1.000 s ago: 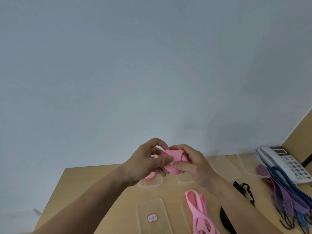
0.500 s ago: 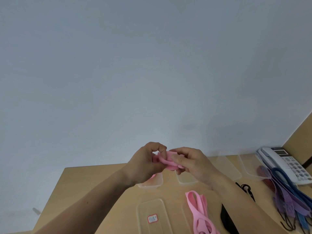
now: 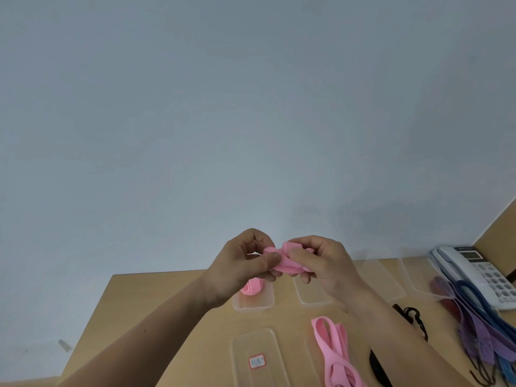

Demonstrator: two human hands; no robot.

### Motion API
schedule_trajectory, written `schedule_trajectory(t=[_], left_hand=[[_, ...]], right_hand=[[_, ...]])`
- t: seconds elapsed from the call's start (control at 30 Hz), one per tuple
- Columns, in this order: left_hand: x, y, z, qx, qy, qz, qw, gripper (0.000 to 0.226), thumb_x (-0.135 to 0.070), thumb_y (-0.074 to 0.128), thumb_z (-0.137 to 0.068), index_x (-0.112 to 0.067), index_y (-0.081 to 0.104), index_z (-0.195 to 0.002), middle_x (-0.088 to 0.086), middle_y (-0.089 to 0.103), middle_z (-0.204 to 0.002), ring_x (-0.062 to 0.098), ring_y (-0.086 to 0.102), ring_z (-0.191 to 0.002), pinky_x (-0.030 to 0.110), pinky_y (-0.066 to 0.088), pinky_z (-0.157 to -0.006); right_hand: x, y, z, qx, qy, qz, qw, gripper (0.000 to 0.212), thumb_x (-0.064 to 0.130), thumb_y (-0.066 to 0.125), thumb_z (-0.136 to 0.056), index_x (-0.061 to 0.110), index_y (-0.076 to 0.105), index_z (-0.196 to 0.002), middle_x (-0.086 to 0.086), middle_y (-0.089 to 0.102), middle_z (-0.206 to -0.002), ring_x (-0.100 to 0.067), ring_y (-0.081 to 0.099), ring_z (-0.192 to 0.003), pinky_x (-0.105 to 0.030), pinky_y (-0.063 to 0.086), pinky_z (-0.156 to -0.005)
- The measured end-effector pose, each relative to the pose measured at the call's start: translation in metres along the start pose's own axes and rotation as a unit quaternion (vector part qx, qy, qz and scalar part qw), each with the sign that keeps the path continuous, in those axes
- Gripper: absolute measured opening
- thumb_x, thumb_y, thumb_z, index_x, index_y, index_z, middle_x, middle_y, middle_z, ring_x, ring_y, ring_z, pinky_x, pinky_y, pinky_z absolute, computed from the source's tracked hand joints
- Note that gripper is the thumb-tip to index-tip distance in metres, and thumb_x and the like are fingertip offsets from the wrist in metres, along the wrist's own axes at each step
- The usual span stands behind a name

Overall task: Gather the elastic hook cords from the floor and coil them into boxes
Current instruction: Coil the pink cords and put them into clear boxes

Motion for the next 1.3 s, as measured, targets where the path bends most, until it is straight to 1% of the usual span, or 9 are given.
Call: schedule_trajectory(t=[0.17, 0.33, 0.5, 0.67, 0.8, 0.9, 1.07, 1.2, 1.3], left_hand=[[-0.002, -0.002, 0.001, -0.043, 0.034, 0.003, 0.998, 0.037, -0.025, 0.081, -0.078, -0.004, 0.053, -0.088, 0.020, 0.071, -0.087, 0.032, 0.072, -0.077, 0.034, 0.057, -0.070], [0.001, -0.001, 0.003, -0.061, 0.036, -0.041, 0.997, 0.027, -0.020, 0.081, -0.081, -0.009, 0.057, -0.087, 0.022, 0.071, -0.082, 0.024, 0.070, -0.073, 0.029, 0.053, -0.070], [0.004, 0.002, 0.002, -0.032, -0.028, -0.039, 0.998, 0.033, -0.026, 0.071, -0.084, -0.003, 0.050, -0.096, 0.017, 0.073, -0.090, 0.026, 0.072, -0.073, 0.027, 0.053, -0.066], [0.010, 0.003, 0.000, -0.024, -0.079, -0.057, 0.995, 0.030, -0.024, 0.067, -0.093, -0.005, 0.046, -0.102, 0.022, 0.070, -0.097, 0.030, 0.072, -0.077, 0.039, 0.055, -0.071], [0.010, 0.006, 0.002, -0.006, -0.083, -0.074, 0.994, 0.052, -0.034, 0.073, -0.081, -0.014, 0.044, -0.118, 0.016, 0.068, -0.107, 0.029, 0.071, -0.076, 0.036, 0.055, -0.069], [0.014, 0.010, 0.002, 0.025, -0.108, -0.085, 0.990, 0.064, -0.038, 0.075, -0.079, -0.026, 0.042, -0.133, 0.008, 0.069, -0.109, 0.030, 0.072, -0.074, 0.033, 0.057, -0.069], [0.013, 0.014, 0.003, 0.051, -0.090, -0.116, 0.988, 0.023, -0.031, 0.062, -0.095, -0.017, 0.073, -0.110, 0.007, 0.074, -0.089, 0.023, 0.068, -0.068, 0.032, 0.054, -0.064], [0.016, -0.001, 0.005, 0.023, -0.099, -0.073, 0.992, 0.026, -0.030, 0.065, -0.094, -0.007, 0.072, -0.104, 0.016, 0.074, -0.086, 0.027, 0.069, -0.068, 0.033, 0.055, -0.063], [0.018, -0.008, 0.006, 0.004, -0.093, -0.049, 0.994, 0.028, -0.031, 0.064, -0.093, -0.007, 0.072, -0.104, 0.018, 0.074, -0.087, 0.028, 0.070, -0.068, 0.034, 0.056, -0.062]], right_hand=[[0.003, -0.003, 0.001, -0.047, 0.005, -0.046, 0.998, 0.015, 0.014, 0.069, -0.087, 0.015, 0.078, -0.075, -0.003, 0.068, -0.065, -0.016, 0.050, -0.049, -0.026, 0.046, -0.049], [0.001, -0.001, 0.003, -0.057, -0.003, -0.042, 0.997, 0.019, 0.015, 0.067, -0.089, 0.014, 0.077, -0.073, -0.005, 0.070, -0.069, -0.016, 0.051, -0.053, -0.026, 0.046, -0.051], [-0.003, -0.003, 0.003, 0.000, -0.016, 0.016, 1.000, 0.006, 0.019, 0.072, -0.088, 0.017, 0.077, -0.091, -0.007, 0.065, -0.072, -0.018, 0.057, -0.056, -0.028, 0.050, -0.058], [-0.006, 0.001, 0.004, 0.055, -0.004, 0.026, 0.998, 0.018, 0.028, 0.073, -0.085, 0.016, 0.076, -0.098, -0.002, 0.066, -0.072, -0.020, 0.057, -0.058, -0.028, 0.051, -0.063], [-0.008, 0.001, 0.007, 0.090, 0.012, 0.015, 0.996, 0.029, 0.035, 0.070, -0.082, 0.014, 0.076, -0.101, 0.005, 0.063, -0.066, -0.019, 0.060, -0.060, -0.027, 0.053, -0.065], [-0.008, 0.008, 0.012, 0.131, 0.016, 0.019, 0.991, 0.035, 0.039, 0.072, -0.077, 0.016, 0.076, -0.103, -0.003, 0.068, -0.076, -0.020, 0.063, -0.062, -0.026, 0.053, -0.065], [-0.017, 0.006, 0.007, 0.061, 0.036, -0.003, 0.997, 0.043, 0.033, 0.076, -0.070, 0.007, 0.064, -0.102, -0.010, 0.070, -0.083, -0.024, 0.063, -0.059, -0.033, 0.057, -0.060], [-0.018, 0.013, 0.011, 0.105, 0.033, -0.089, 0.990, 0.018, 0.010, 0.065, -0.089, 0.003, 0.066, -0.107, -0.017, 0.069, -0.095, -0.026, 0.067, -0.075, -0.033, 0.057, -0.071], [-0.021, 0.013, 0.008, 0.085, 0.019, -0.082, 0.993, 0.018, -0.005, 0.064, -0.089, 0.003, 0.065, -0.105, -0.013, 0.072, -0.098, -0.028, 0.069, -0.073, -0.033, 0.057, -0.073]])
Point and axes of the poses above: each hand's wrist, its own z-axis away from the middle knuckle, its own y-axis out of the palm, x = y × z, the point moved 8 cm from there along -z, towards the middle knuckle
